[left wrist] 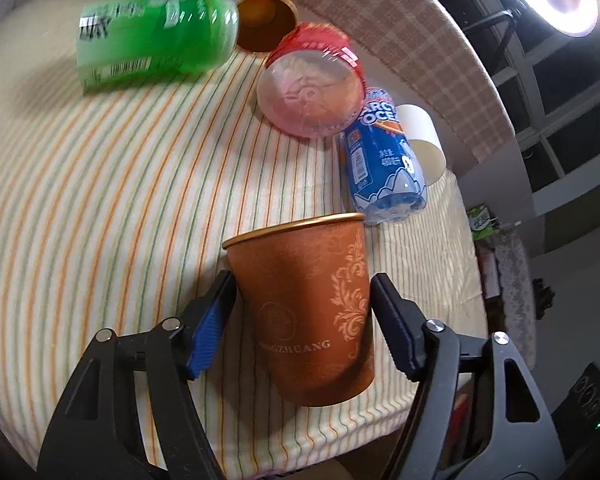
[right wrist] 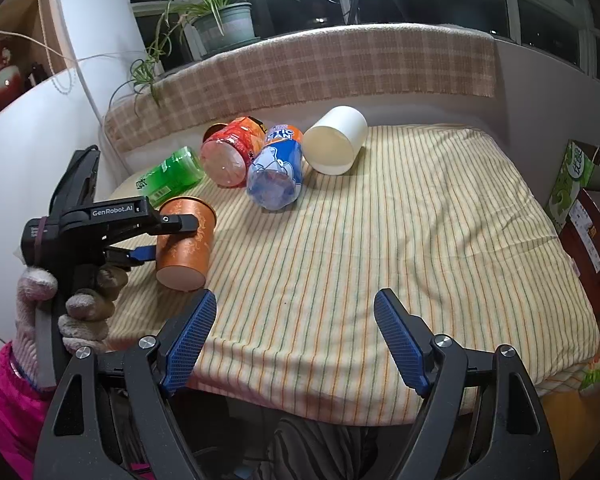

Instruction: Flip cup upright

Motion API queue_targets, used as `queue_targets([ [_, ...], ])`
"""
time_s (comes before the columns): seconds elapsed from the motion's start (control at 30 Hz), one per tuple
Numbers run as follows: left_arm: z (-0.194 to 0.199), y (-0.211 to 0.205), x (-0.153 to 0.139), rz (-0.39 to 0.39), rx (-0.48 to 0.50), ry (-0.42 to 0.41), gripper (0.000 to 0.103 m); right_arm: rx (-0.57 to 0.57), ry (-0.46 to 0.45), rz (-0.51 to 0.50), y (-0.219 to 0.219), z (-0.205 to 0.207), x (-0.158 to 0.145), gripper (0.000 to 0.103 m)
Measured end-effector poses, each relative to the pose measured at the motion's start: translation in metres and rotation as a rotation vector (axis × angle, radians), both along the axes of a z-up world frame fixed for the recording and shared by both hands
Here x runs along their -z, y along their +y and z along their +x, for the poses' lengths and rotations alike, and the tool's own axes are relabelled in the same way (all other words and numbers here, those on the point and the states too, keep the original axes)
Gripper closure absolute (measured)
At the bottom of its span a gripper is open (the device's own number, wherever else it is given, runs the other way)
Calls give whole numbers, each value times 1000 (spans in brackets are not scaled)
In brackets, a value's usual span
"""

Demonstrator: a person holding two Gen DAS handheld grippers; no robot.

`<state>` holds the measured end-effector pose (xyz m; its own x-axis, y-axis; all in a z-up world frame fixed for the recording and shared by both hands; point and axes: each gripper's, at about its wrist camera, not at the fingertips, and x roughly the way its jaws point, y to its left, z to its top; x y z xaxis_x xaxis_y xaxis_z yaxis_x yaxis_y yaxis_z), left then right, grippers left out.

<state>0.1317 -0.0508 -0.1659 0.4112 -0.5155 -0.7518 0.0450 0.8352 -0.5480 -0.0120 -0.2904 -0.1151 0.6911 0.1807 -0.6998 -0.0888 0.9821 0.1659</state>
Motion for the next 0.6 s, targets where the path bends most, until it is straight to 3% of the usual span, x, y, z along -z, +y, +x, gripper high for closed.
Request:
queue_targets([
  [0.23, -14, -9, -21, 101, 32, -120, 33, 2, 5, 6, 1, 1, 2, 22],
  [0.47, -32, -24, -42, 255, 69, -270, 34, 10, 4, 16, 0, 2, 4, 22],
  [0.6, -36, -32, -46, 302, 80, -314, 34, 16, 8, 21, -2, 3, 5, 22],
])
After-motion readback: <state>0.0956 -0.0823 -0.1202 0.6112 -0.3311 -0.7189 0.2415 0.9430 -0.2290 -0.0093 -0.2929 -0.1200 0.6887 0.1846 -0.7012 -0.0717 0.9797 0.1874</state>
